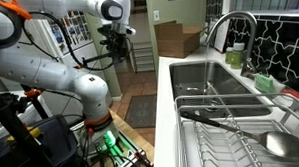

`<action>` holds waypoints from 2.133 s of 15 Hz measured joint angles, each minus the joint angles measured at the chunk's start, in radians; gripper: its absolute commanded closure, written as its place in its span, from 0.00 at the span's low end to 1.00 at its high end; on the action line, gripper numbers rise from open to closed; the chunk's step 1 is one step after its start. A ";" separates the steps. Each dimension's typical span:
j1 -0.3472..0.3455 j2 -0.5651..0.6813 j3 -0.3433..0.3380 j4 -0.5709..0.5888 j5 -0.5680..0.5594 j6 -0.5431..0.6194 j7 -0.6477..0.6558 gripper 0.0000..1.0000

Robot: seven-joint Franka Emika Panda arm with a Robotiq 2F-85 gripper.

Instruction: Turn the faucet off

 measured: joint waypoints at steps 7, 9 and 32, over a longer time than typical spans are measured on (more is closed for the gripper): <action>0.000 0.000 0.000 0.000 0.000 0.000 0.000 0.00; 0.000 0.000 0.000 0.000 0.000 0.000 0.000 0.00; -0.419 0.088 -0.199 0.208 -0.141 0.272 0.061 0.00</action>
